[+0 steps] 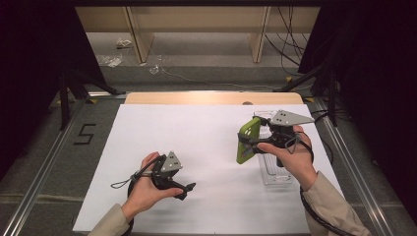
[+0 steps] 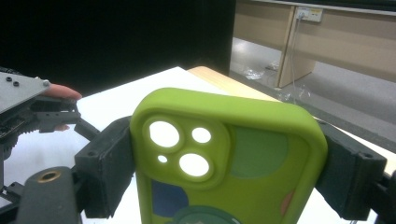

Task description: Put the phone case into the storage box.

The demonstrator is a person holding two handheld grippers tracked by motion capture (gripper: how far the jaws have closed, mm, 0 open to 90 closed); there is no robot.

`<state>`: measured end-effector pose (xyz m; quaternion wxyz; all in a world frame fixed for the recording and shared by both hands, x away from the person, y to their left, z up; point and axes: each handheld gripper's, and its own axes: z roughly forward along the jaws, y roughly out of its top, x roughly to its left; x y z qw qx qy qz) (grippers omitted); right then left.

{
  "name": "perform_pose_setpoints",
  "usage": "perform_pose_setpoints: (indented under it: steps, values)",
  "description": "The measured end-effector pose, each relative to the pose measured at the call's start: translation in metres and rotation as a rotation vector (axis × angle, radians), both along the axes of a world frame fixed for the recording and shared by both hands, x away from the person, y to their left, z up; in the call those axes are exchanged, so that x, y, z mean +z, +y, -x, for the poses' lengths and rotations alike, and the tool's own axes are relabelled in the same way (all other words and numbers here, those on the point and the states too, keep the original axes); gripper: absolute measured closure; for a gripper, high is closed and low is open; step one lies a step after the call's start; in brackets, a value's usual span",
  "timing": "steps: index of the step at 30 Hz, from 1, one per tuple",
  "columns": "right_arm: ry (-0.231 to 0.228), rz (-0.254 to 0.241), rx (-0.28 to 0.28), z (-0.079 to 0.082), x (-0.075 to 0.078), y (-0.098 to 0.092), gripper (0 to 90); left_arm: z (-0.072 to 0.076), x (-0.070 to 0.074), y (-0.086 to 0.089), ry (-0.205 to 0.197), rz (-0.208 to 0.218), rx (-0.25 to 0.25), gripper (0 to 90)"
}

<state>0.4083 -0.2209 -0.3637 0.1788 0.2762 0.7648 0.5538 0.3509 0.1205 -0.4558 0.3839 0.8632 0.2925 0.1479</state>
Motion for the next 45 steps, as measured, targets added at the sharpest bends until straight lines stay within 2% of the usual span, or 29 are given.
perform_pose_setpoints:
  steps: [45]
  values:
    - [-0.021, -0.024, -0.074, -0.004, 0.011, -0.025, 17.0, -0.001, 0.0, 0.001, 0.003, 0.003, 0.005, 0.0]
